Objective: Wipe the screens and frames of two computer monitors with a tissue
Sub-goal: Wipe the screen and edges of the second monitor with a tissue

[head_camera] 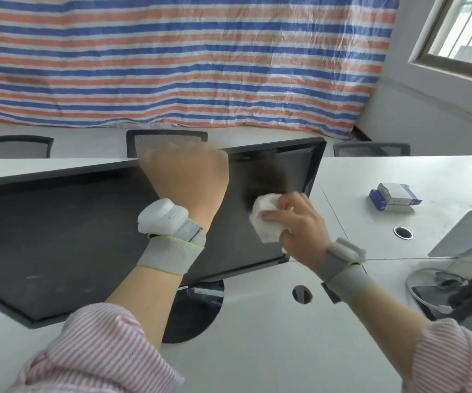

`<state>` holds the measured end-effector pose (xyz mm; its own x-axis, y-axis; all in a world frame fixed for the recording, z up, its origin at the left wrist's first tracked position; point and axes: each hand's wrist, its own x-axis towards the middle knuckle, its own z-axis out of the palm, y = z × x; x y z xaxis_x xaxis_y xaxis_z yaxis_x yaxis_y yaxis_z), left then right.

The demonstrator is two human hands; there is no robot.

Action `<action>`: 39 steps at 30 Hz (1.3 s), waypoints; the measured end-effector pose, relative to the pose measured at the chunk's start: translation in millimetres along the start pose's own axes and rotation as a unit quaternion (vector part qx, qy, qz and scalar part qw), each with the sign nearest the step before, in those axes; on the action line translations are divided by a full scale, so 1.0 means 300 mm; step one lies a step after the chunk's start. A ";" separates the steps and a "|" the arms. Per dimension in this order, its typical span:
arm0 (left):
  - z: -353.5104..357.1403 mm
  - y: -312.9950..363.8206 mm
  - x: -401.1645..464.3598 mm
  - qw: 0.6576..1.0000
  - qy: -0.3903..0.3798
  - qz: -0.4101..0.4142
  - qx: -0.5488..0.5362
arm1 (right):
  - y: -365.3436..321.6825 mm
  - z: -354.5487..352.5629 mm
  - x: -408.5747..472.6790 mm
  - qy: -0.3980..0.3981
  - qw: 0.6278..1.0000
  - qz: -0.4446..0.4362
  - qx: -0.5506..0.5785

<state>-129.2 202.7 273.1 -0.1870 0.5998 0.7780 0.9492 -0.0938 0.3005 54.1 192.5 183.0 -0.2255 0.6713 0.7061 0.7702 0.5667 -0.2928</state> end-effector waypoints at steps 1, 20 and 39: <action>0.008 0.013 -0.005 1.000 0.005 0.000 -0.001 | -0.013 -0.021 0.035 0.036 0.999 -0.010 0.004; 0.028 0.016 -0.007 0.999 0.047 -0.001 0.023 | -0.074 0.085 0.023 0.066 0.996 -0.046 0.040; 0.048 -0.007 -0.010 0.997 0.063 0.018 0.046 | 0.055 -0.058 0.061 0.154 0.986 0.005 0.069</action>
<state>-126.8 212.6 262.1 -0.1772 0.4930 0.8518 0.9739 -0.0368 0.2239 73.0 205.7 202.3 -0.0109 0.5124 0.8587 0.6776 0.6353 -0.3705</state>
